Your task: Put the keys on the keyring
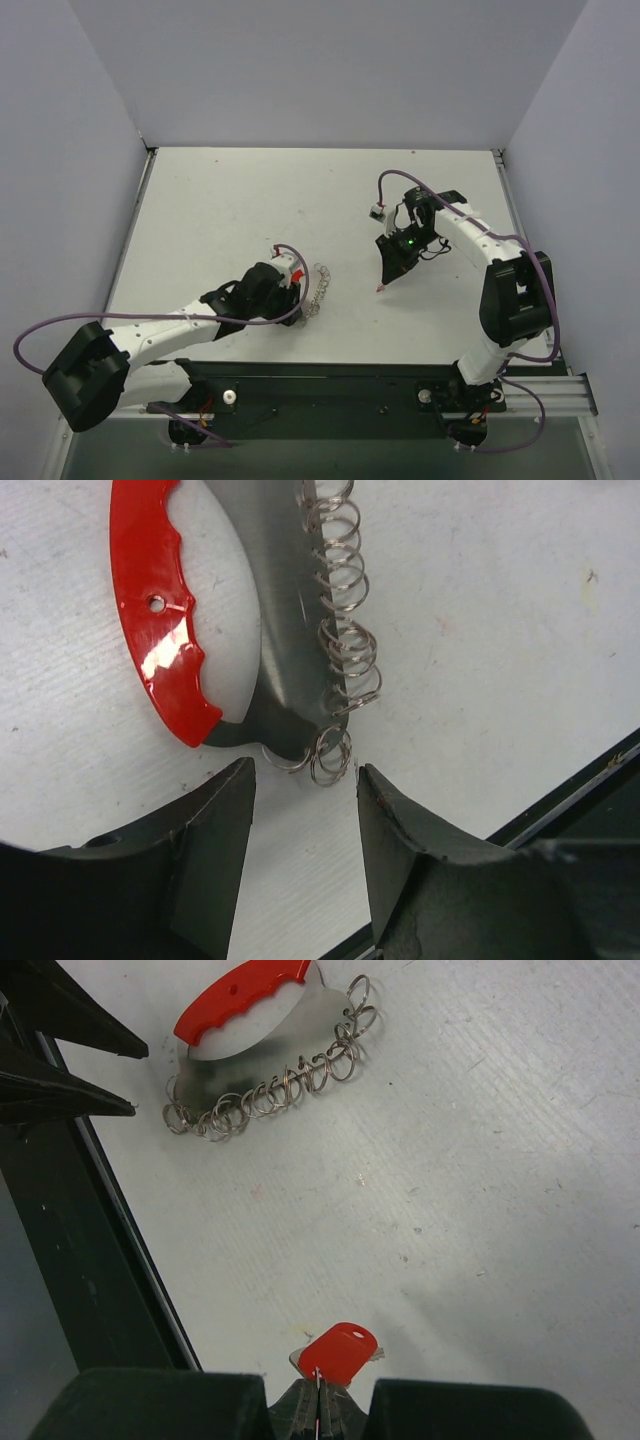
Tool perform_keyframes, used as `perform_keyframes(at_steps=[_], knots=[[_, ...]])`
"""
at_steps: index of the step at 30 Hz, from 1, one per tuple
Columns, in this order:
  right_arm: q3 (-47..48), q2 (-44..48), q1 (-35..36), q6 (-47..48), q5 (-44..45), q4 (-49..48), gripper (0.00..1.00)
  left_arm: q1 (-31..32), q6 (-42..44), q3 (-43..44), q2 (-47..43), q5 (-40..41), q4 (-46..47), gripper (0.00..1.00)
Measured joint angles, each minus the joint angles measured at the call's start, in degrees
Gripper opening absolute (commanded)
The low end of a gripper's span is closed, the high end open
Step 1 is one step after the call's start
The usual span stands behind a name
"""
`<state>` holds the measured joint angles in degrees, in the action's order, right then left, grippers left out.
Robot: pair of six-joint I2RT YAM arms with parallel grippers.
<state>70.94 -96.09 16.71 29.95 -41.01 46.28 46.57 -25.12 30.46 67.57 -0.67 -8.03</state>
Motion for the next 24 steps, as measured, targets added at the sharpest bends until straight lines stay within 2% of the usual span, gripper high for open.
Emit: perform_keyframes(at_steps=[10, 17, 24], knots=[[0.0, 0.0, 0.26, 0.26, -0.42, 0.83, 0.0, -0.02, 4.52, -1.05, 1.51, -3.87, 11.74, 0.56], [0.0, 0.0, 0.26, 0.63, -0.66, 1.33, 0.0, -0.09, 7.69, -1.09, 1.77, -6.14, 13.42, 0.55], [0.0, 0.04, 0.26, 0.68, -0.81, 1.49, 0.0, -1.88, 6.82, -1.07, 1.22, -5.18, 12.55, 0.57]])
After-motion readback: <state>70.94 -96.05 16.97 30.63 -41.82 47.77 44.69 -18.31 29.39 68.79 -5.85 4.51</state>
